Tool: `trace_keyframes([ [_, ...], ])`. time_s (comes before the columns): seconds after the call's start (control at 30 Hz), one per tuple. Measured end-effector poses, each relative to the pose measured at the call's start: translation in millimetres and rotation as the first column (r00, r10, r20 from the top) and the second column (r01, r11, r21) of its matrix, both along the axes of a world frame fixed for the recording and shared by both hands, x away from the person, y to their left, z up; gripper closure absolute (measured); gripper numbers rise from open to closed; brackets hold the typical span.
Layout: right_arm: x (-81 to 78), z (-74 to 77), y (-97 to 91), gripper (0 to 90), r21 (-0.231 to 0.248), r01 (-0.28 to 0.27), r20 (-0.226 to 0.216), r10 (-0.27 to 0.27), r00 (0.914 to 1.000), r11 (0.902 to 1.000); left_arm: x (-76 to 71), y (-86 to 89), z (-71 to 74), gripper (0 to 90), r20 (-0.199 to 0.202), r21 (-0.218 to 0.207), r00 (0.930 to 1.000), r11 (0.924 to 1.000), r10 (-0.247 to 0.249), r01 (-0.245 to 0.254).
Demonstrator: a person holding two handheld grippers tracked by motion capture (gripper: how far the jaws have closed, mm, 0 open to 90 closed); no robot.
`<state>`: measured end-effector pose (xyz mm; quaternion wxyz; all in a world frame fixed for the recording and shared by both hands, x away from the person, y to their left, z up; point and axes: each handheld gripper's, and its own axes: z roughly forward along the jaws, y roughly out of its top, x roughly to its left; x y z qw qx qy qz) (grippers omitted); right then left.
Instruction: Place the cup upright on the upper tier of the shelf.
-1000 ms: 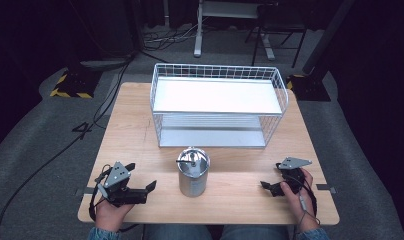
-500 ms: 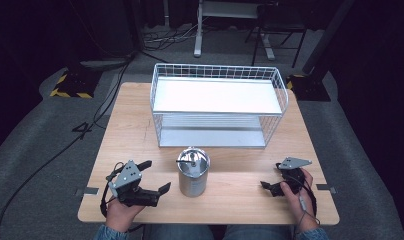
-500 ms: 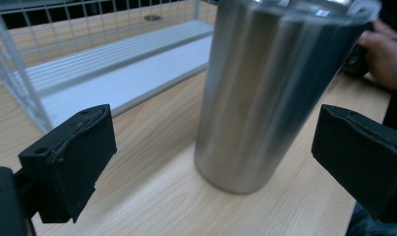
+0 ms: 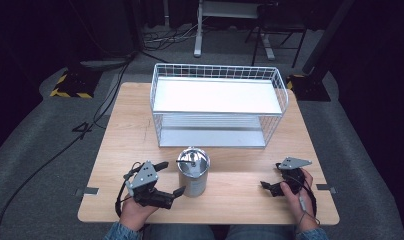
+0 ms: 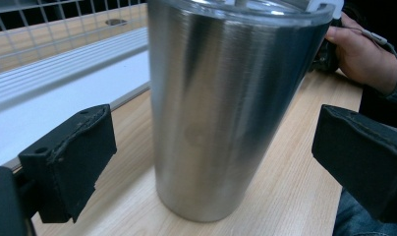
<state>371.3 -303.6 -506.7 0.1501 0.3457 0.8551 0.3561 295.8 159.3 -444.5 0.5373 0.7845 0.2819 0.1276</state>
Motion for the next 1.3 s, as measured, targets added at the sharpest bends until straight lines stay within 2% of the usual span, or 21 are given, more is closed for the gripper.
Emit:
trace_keyframes([
  [0.17, 0.0, 0.0, 0.0, 0.6, 0.000, 0.000, 0.000, 0.000, 1.0000, 1.0000, 5.1, -13.4, -6.8, 1.6, -0.010, 0.024, 0.9993, 0.9991, -0.036, 0.036],
  [0.3, 0.0, 0.0, 0.0, 0.6, 0.000, 0.000, 0.000, 0.000, 1.0000, 1.0000, 9.9, -24.1, -12.8, 0.2, -0.019, 0.054, 0.9991, 0.9977, -0.039, 0.040],
  [0.4, 0.0, 0.0, 0.0, 0.6, 0.000, 0.000, 0.000, 0.000, 1.0000, 1.0000, 12.5, -28.5, -15.9, 0.0, -0.018, 0.061, 0.9994, 0.9976, -0.030, 0.032],
  [0.5, 0.0, 0.0, 0.0, 0.6, 0.000, 0.000, 0.000, 0.000, 1.0000, 1.0000, 17.4, -32.7, -21.1, 0.0, -0.028, 0.047, 0.9994, 0.9987, -0.020, 0.021],
  [0.6, 0.1, 0.1, -0.1, 0.6, -0.001, -0.001, -0.001, 0.001, 1.0000, 1.0000, 19.6, -34.5, -22.9, 0.0, -0.021, 0.050, 0.9997, 0.9987, -0.013, 0.014],
  [0.7, 0.1, 0.1, -0.1, 0.6, 0.000, -0.001, -0.002, 0.001, 1.0000, 1.0000, 23.8, -41.1, -27.4, 0.1, -0.032, 0.065, 0.9995, 0.9979, -0.004, 0.006],
  [0.8, 0.1, 0.1, -0.1, 0.6, 0.000, -0.001, -0.002, 0.001, 1.0000, 1.0000, 25.6, -45.7, -30.7, 0.2, -0.023, 0.082, 0.9997, 0.9966, 0.005, -0.003],
  [0.93, 0.0, 0.0, 0.0, 0.6, 0.000, 0.000, 0.000, 0.000, 1.0000, 1.0000, 25.7, -47.6, -31.9, 0.4, -0.010, 0.064, 0.9998, 0.9979, 0.016, -0.015],
  [1.07, -0.6, -0.1, 0.1, 0.6, 0.001, 0.003, 0.000, -0.003, 1.0000, 1.0000, 25.8, -50.9, -36.1, 0.4, 0.015, 0.020, 0.9992, 0.9991, 0.036, -0.036],
  [1.2, -2.0, 0.0, 0.7, 0.6, -0.001, 0.000, 0.007, 0.000, 1.0000, 1.0000, 26.7, -52.9, -39.1, 0.8, 0.026, 0.009, 0.9988, 0.9991, 0.042, -0.043],
  [1.3, -2.2, 0.0, 0.9, 0.6, -0.001, 0.001, 0.007, -0.001, 1.0000, 1.0000, 27.4, -53.8, -40.2, 1.1, 0.034, 0.019, 0.9984, 0.9987, 0.046, -0.047],
])
